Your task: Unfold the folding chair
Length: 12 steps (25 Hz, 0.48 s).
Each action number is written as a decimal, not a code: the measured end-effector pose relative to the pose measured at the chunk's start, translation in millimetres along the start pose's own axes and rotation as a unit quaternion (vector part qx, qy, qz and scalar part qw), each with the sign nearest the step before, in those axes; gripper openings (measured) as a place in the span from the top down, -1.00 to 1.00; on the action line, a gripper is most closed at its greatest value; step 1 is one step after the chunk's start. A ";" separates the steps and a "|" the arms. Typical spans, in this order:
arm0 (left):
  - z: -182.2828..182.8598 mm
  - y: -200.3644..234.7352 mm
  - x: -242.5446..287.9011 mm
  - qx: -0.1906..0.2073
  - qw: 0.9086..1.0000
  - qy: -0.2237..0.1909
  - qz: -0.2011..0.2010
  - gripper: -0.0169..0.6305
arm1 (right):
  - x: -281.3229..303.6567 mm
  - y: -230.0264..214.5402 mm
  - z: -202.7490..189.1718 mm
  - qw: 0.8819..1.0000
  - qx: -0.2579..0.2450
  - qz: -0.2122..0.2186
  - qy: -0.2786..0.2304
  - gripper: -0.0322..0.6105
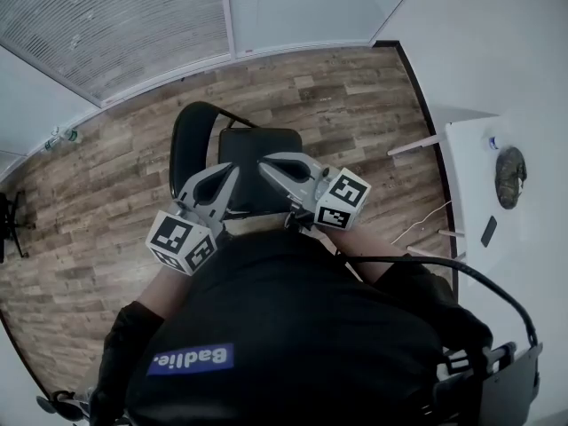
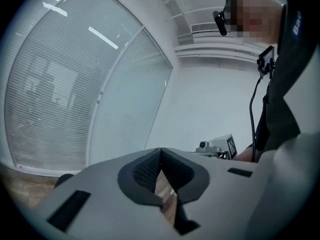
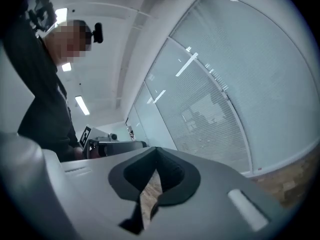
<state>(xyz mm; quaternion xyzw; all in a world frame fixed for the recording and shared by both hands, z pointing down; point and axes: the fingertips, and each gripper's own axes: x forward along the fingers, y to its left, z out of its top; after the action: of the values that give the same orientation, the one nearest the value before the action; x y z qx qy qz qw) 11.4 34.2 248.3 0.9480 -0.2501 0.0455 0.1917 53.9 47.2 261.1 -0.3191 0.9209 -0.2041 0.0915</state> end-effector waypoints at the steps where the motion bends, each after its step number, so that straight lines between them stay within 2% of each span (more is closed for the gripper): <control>1: -3.1 -0.4 -0.2 0.003 1.000 0.003 0.001 0.93 | 1.6 3.6 -2.0 1.000 -0.019 -0.001 0.007 0.89; 5: -16.0 -3.0 -0.7 0.014 1.000 0.023 -0.002 0.93 | -0.9 11.3 -12.9 0.997 -0.069 -0.008 0.029 0.89; 12: -23.3 -9.0 0.1 0.023 0.999 0.032 -0.005 0.93 | -8.8 11.9 -11.4 0.996 -0.079 -0.011 0.026 0.90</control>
<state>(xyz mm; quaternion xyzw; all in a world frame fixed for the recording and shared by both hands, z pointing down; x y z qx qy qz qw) 16.1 50.4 266.7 0.9513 -0.2385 0.0806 0.1778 50.8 64.7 266.5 -0.3303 0.9326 -0.1399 0.0395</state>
